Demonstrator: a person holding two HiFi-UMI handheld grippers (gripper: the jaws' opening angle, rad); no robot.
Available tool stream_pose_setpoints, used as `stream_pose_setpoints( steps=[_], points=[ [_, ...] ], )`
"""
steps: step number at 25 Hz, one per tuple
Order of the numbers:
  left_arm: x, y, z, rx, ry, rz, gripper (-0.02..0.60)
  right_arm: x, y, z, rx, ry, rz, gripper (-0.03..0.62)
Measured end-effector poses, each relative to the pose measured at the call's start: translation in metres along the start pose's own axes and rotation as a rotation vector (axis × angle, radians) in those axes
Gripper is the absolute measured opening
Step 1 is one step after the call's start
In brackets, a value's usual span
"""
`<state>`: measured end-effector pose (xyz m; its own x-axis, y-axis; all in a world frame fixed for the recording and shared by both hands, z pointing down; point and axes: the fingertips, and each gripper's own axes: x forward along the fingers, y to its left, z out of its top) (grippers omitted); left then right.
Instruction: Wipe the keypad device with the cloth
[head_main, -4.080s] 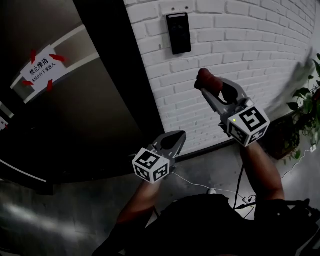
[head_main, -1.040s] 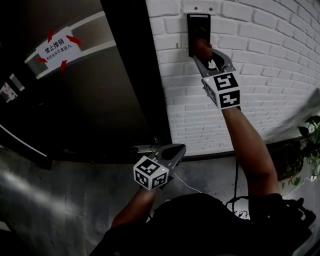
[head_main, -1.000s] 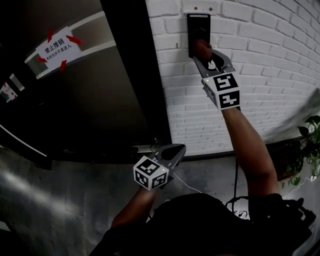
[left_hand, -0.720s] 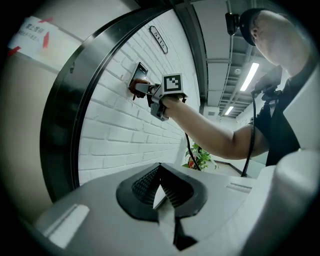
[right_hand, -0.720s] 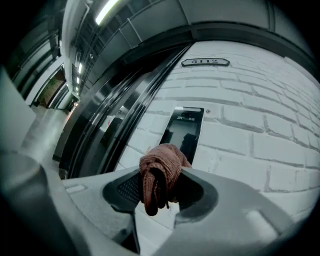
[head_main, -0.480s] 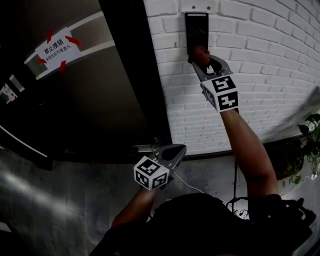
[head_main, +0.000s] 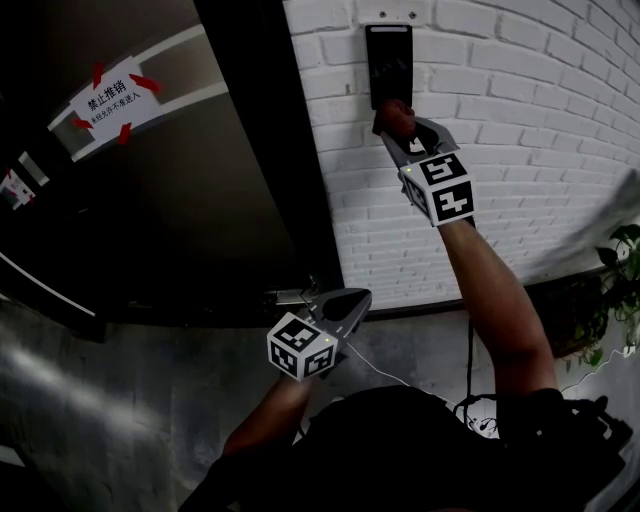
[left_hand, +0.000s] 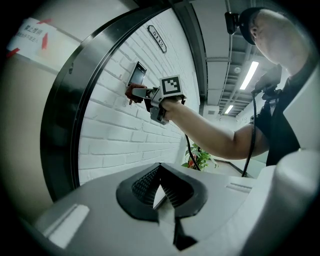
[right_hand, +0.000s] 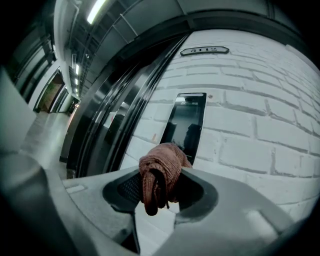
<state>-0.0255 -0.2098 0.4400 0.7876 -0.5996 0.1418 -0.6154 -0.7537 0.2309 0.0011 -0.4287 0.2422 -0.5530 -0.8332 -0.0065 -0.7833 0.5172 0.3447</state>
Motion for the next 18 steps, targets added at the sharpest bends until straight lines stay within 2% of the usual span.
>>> stream_pose_setpoints(
  steps=[11, 18],
  points=[
    [-0.001, -0.001, 0.000, -0.006, -0.002, 0.005, 0.017, 0.002, 0.003, -0.012, 0.021, 0.038, 0.025, 0.143],
    [-0.003, 0.000, -0.001, -0.004, -0.003, 0.008, 0.017, 0.008, 0.008, -0.048, 0.092, 0.142, 0.066, 0.143]
  ],
)
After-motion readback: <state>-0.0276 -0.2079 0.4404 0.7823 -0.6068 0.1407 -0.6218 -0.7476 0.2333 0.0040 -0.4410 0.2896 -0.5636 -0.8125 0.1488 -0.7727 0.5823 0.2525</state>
